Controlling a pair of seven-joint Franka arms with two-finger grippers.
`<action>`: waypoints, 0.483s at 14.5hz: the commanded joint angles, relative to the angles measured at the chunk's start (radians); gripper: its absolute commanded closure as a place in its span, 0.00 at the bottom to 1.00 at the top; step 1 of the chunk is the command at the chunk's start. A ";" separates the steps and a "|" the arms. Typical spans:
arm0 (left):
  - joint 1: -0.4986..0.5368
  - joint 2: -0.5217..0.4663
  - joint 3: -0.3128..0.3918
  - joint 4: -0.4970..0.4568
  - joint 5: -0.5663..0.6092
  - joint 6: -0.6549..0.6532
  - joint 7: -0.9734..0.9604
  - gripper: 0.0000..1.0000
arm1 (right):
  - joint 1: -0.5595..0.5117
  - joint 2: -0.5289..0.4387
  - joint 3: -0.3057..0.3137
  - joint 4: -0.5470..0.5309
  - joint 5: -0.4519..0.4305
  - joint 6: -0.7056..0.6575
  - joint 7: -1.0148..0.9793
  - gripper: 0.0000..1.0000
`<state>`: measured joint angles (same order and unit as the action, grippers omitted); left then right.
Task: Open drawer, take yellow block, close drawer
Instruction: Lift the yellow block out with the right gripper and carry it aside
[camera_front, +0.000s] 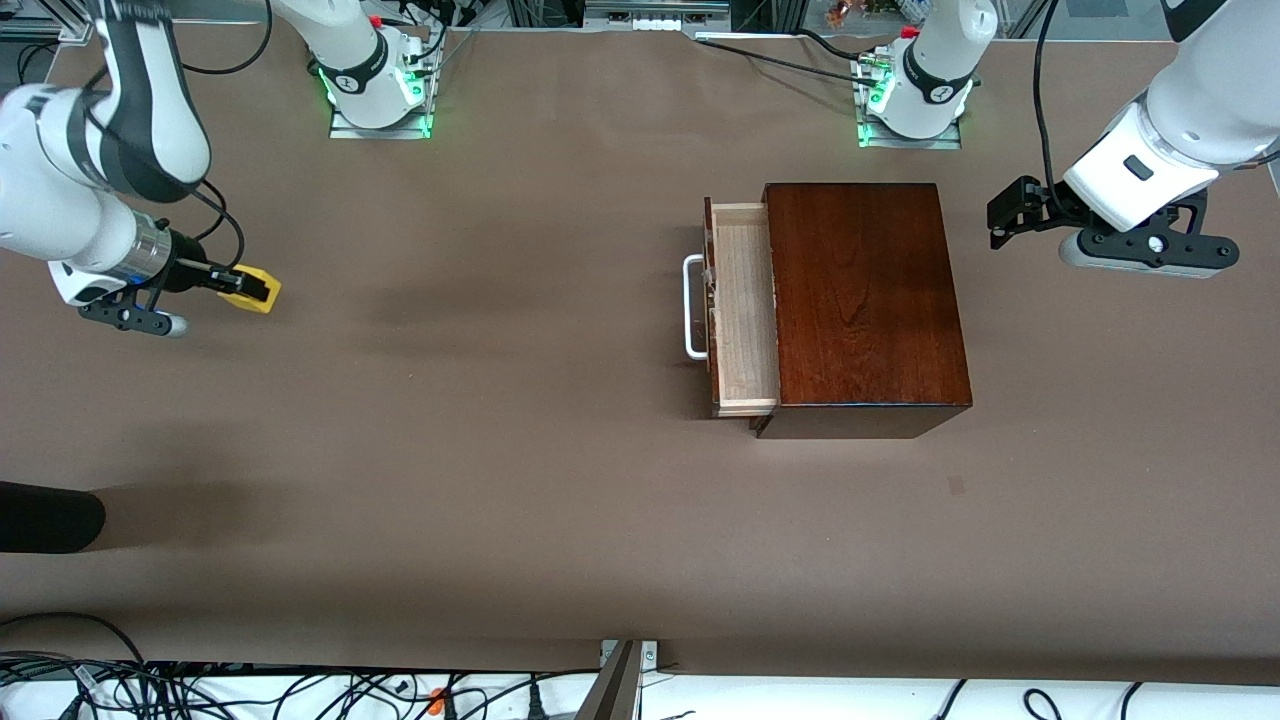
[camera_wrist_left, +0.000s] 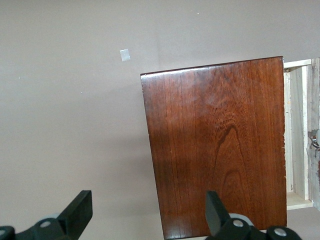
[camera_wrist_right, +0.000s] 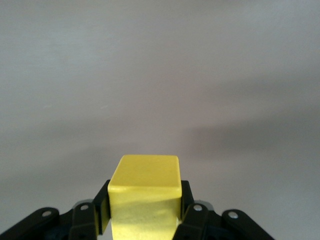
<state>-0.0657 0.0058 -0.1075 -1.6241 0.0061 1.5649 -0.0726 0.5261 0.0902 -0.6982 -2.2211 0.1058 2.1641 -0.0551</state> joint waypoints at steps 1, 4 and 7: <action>-0.008 0.019 -0.001 0.038 -0.008 -0.017 0.002 0.00 | -0.023 0.097 -0.038 -0.023 0.018 0.126 -0.153 1.00; -0.008 0.019 -0.001 0.038 -0.008 -0.017 0.002 0.00 | -0.076 0.186 -0.038 -0.029 0.069 0.199 -0.265 1.00; -0.009 0.019 0.000 0.038 -0.006 -0.017 0.002 0.00 | -0.118 0.313 -0.035 -0.029 0.312 0.247 -0.542 1.00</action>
<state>-0.0700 0.0078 -0.1090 -1.6214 0.0061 1.5649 -0.0726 0.4371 0.3123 -0.7386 -2.2580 0.2769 2.3739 -0.4239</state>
